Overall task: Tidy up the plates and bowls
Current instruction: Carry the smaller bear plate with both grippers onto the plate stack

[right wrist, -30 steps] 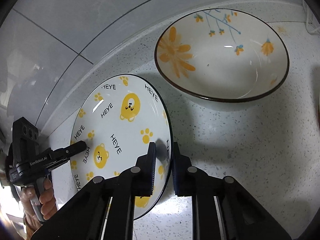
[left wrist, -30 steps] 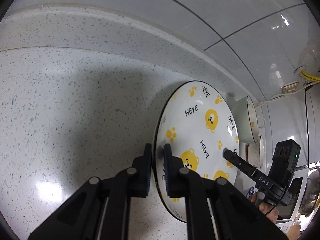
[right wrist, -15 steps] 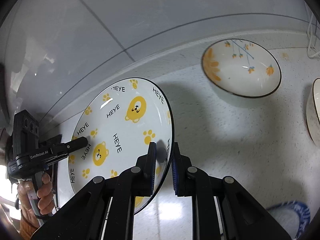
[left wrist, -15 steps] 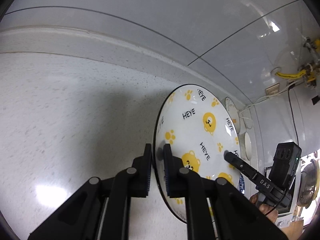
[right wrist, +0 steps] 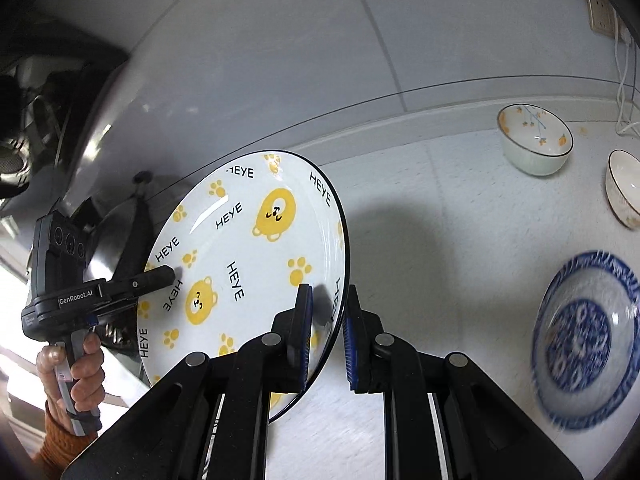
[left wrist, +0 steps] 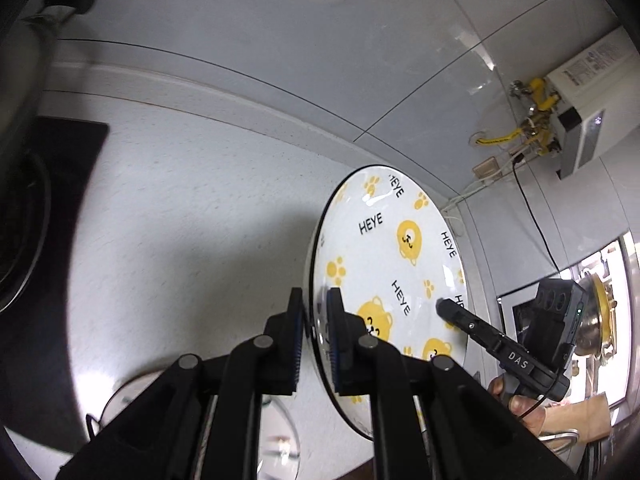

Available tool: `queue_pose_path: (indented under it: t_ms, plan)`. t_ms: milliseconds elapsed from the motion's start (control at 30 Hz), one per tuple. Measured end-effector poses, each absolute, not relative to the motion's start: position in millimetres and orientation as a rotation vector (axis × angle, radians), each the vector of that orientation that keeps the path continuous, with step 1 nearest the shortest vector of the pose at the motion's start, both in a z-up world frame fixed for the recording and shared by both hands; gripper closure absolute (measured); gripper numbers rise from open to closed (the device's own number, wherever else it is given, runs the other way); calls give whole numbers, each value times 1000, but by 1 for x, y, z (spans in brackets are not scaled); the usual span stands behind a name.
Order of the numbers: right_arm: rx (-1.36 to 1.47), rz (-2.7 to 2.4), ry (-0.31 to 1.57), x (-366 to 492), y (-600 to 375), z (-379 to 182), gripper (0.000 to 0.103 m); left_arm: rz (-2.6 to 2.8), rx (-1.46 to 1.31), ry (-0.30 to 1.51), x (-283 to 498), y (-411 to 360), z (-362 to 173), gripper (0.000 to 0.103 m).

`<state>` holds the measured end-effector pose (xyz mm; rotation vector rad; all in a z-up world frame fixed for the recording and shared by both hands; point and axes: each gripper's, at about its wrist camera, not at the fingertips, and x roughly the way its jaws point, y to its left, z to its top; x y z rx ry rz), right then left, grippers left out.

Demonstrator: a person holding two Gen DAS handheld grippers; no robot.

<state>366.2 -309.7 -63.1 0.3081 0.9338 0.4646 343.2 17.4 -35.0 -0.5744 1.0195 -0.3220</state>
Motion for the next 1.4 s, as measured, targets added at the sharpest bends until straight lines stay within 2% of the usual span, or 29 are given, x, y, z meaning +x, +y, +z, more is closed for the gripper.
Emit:
queue_pose_path:
  t_ms: [267,667,1000,1400]
  plan:
    - [293,503,918,291,-262,-56,90,-306,-605,1008,252,66,-33,93]
    - [278,540,941,236,-218,-68,90,-258,-648,975,177,110,-49,93]
    - [238,600,981,228,-204,-90,90,-168,-720,967,140,112,-79,93]
    - [209,628,1060,248,-195,-142,89,-108,-738,1008,141,117,-140,93]
